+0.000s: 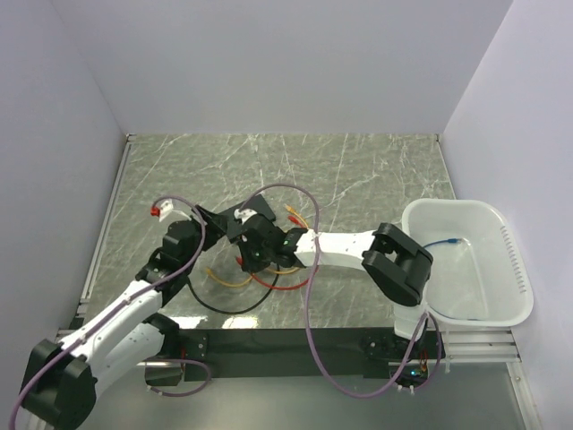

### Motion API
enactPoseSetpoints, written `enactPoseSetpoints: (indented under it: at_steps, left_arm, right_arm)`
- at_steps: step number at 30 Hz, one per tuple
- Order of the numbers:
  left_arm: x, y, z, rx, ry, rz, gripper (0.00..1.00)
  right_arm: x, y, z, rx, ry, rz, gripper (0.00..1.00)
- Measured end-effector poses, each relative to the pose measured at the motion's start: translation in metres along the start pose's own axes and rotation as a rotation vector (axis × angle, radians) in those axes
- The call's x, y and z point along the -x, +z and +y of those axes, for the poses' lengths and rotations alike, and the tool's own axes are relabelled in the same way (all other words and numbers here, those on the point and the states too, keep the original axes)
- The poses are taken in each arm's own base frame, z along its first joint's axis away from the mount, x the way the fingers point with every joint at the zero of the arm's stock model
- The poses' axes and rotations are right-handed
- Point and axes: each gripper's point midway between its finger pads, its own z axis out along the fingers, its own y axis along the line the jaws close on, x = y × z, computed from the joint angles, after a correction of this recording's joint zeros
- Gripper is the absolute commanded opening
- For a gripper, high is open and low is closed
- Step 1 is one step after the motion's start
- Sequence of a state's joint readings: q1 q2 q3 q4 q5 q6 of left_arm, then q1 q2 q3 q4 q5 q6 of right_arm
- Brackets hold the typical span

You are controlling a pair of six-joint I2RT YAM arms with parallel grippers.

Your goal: Insert the plug into the switch port

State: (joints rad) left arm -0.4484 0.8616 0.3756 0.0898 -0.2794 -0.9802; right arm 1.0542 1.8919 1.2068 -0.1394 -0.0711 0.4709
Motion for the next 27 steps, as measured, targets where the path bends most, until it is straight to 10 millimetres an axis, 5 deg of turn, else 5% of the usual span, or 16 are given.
enactPoseSetpoints:
  at_steps: [5,12,21,27]
  left_arm:
    - [0.047,-0.009,-0.040,-0.077,0.019,-0.135,0.74]
    - [0.079,-0.006,-0.065,-0.079,0.106,-0.215,0.66]
    - [0.072,0.016,-0.085,-0.132,0.171,-0.157,0.55]
    - [0.056,0.017,-0.112,-0.312,0.126,-0.058,0.52]
  right_arm:
    - [0.018,-0.012,0.010,0.032,-0.010,-0.065,0.00]
    - [0.019,-0.026,0.009,0.047,-0.029,-0.107,0.00]
    - [0.063,-0.074,0.007,0.022,-0.047,-0.283,0.00]
    - [0.088,-0.087,-0.023,-0.042,-0.012,-0.347,0.00]
